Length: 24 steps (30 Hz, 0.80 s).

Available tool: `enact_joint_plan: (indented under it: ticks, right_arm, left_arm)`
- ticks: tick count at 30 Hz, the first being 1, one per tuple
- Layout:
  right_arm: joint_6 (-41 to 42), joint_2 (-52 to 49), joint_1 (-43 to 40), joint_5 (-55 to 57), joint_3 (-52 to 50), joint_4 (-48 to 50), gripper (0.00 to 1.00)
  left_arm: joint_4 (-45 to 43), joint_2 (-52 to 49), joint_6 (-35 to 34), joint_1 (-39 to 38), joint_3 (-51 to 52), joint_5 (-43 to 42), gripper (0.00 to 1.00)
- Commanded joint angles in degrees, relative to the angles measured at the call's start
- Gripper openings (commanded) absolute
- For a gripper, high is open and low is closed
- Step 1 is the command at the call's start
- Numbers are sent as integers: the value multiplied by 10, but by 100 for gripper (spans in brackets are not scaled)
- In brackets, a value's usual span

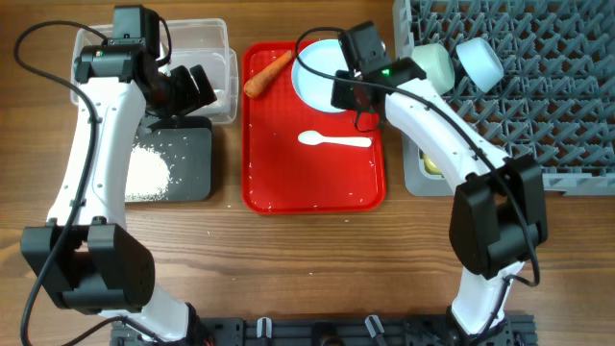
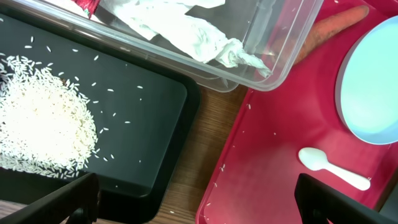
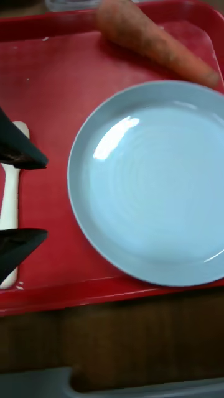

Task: Sort waste into correct bins and load items into the dishwasher rack
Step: 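Release the bowl in the rack and reach to the light blue plate, then grasp the light blue plate edge, lift it and stand it in the rack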

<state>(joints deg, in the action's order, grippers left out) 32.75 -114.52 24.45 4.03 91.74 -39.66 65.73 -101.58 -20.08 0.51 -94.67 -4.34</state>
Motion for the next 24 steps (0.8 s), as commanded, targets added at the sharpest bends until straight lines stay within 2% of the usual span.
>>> enact_joint_plan:
  ticks: [1,3,8,10,14,15,16,17,24]
  right_arm:
    - [141,-25,-2,20,-38,29,34]
    - [187,-40,-10,15,-40,34,34]
    - [239,-66,-19,-7,-40,64,34]
    - [245,-92,-19,-42,-40,92,33]
    - [257,-105,-19,-46,-40,103,32]
    - [257,-106,-19,-46,-40,103,30]
    - [257,-108,-19,-46,-40,105,15]
    - [257,-109,-19,-46,-40,105,5]
    - [240,-107,-22,-57,-37,105,4]
  left_arm:
    - [0,0,1,2,-1,2,100]
    - [0,0,1,2,-1,2,100]
    - [0,0,1,2,-1,2,100]
    - [0,0,1,2,-1,2,100]
    - [0,0,1,2,-1,2,100]
    - [0,0,1,2,-1,2,100]
    - [0,0,1,2,-1,2,100]
    - [0,0,1,2,-1,2,100]
    - [0,0,1,2,-1,2,100]
